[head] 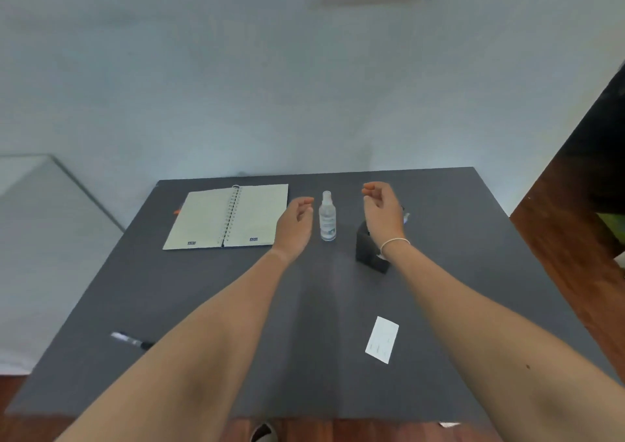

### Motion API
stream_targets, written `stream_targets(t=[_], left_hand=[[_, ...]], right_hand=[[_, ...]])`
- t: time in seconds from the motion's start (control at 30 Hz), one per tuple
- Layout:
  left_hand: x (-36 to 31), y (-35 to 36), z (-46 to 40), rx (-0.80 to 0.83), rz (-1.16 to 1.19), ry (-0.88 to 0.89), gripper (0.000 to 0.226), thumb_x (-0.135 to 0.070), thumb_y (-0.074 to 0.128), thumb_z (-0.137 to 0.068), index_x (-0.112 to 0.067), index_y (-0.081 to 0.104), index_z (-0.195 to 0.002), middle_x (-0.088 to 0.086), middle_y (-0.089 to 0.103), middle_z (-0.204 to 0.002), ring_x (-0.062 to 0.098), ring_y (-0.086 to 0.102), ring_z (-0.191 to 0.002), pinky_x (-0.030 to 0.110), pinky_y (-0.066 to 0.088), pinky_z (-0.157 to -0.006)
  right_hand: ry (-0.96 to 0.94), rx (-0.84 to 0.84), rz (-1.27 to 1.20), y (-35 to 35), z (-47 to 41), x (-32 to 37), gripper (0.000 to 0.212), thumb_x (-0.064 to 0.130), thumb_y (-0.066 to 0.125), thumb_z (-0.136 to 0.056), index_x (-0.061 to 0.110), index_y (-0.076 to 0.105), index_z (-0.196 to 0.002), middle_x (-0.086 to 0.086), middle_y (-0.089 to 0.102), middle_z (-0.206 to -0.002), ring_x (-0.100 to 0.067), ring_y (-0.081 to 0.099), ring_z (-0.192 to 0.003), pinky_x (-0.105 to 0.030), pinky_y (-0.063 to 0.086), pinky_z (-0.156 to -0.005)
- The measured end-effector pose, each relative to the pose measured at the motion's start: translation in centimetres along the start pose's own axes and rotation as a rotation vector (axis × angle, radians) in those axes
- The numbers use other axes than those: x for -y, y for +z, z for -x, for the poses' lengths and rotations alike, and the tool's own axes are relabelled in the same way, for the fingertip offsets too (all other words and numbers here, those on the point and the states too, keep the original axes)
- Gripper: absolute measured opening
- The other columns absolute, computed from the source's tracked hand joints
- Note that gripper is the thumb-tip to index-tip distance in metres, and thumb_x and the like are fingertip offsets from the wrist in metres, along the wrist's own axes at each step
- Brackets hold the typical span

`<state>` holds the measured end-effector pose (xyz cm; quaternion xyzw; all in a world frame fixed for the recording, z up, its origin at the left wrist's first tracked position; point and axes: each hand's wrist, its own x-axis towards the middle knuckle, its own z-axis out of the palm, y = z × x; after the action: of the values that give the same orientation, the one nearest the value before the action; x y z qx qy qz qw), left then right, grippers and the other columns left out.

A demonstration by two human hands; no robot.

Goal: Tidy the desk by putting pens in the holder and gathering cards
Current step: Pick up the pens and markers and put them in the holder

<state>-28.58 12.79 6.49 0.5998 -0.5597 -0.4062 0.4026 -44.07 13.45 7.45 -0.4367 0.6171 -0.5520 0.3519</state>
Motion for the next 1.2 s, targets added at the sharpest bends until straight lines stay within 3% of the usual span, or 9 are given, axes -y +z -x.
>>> stream_targets(t=[0.13,0.3,0.43,0.53,0.67,0.77,0.87,0.97,1.2], left_hand=[[1.6,-4.4,1.6,-0.100,0.013,-0.051,0.029,-0.016,0.042,-0.095,-0.013,0.054,-0.122,-0.001,0.057,-0.119,0.010,0.052,-0.103,-0.003,0.039,-0.067],[4.7,-10.6,3.7,-0.194,0.001,-0.136,0.029,-0.017,0.043,-0.095,-0.016,0.054,-0.121,0.005,0.057,-0.127,0.012,0.050,-0.100,0.015,0.040,-0.071],[7.7,-16.3,5.7,-0.213,-0.088,-0.197,0.030,-0.016,0.042,-0.096,-0.015,0.052,-0.125,0.006,0.056,-0.125,0.012,0.049,-0.098,0.002,0.040,-0.062],[10.2,-20.3,7.0,-0.205,-0.174,-0.237,0.031,-0.012,0.042,-0.095,-0.014,0.054,-0.123,0.009,0.057,-0.126,0.015,0.052,-0.101,0.016,0.040,-0.085],[13.9,-23.7,8.7,-0.090,-0.316,-0.262,0.032,-0.007,0.040,-0.094,-0.013,0.055,-0.121,0.009,0.058,-0.130,0.019,0.055,-0.118,0.023,0.039,-0.093],[16.2,-25.6,9.8,0.055,-0.479,-0.253,0.035,-0.004,0.037,-0.093,-0.014,0.058,-0.120,0.006,0.061,-0.119,0.021,0.059,-0.100,0.021,0.041,-0.082],[18.1,-27.1,10.3,0.223,-0.698,-0.211,0.041,0.000,0.035,-0.090,-0.016,0.058,-0.121,0.006,0.057,-0.129,0.024,0.051,-0.120,0.029,0.038,-0.100],[19.8,-28.1,10.4,0.352,-0.837,-0.175,0.043,0.000,0.039,-0.086,-0.018,0.058,-0.119,0.007,0.055,-0.125,0.027,0.048,-0.121,0.034,0.037,-0.103],[20.6,-27.9,9.1,0.395,-1.122,0.008,0.025,-0.019,0.048,-0.089,-0.020,0.058,-0.111,0.006,0.054,-0.120,0.028,0.049,-0.116,0.040,0.041,-0.095]], right_hand=[[-0.013,0.120,-0.017,4.3,2.4,0.4,0.021,0.002,0.046,-0.091,0.013,0.058,-0.103,0.000,0.060,-0.104,-0.011,0.054,-0.097,-0.022,0.042,-0.091],[-0.014,0.310,0.093,9.9,6.6,-0.6,0.025,0.001,0.045,-0.090,0.009,0.060,-0.108,0.000,0.060,-0.108,-0.010,0.053,-0.099,-0.018,0.038,-0.087],[0.029,0.426,0.115,14.5,10.2,-1.4,0.024,0.000,0.046,-0.089,0.011,0.062,-0.104,-0.002,0.061,-0.106,-0.011,0.055,-0.097,-0.017,0.040,-0.086],[0.036,0.534,0.194,17.4,13.0,-2.3,0.023,0.002,0.047,-0.090,0.012,0.063,-0.104,-0.003,0.063,-0.109,-0.011,0.055,-0.098,-0.020,0.042,-0.093],[-0.022,0.662,0.387,20.1,15.6,-3.7,0.024,0.008,0.050,-0.089,0.016,0.064,-0.107,-0.001,0.064,-0.115,-0.014,0.058,-0.106,-0.026,0.043,-0.099],[-0.032,0.709,0.515,21.5,17.2,-4.5,0.028,0.012,0.049,-0.090,0.017,0.063,-0.114,-0.001,0.061,-0.121,-0.017,0.056,-0.114,-0.029,0.042,-0.100],[-0.051,0.763,0.731,23.0,18.2,-5.4,0.034,0.015,0.047,-0.091,0.017,0.058,-0.123,-0.002,0.056,-0.129,-0.021,0.049,-0.122,-0.031,0.039,-0.101],[-0.078,0.800,0.963,24.0,18.8,-6.2,0.035,0.015,0.046,-0.090,0.017,0.057,-0.124,-0.007,0.052,-0.128,-0.027,0.047,-0.120,-0.035,0.041,-0.098],[-0.120,0.639,1.170,24.3,19.6,-7.2,0.024,0.008,0.041,-0.091,0.010,0.057,-0.109,-0.011,0.054,-0.117,-0.030,0.049,-0.109,-0.037,0.044,-0.085]])
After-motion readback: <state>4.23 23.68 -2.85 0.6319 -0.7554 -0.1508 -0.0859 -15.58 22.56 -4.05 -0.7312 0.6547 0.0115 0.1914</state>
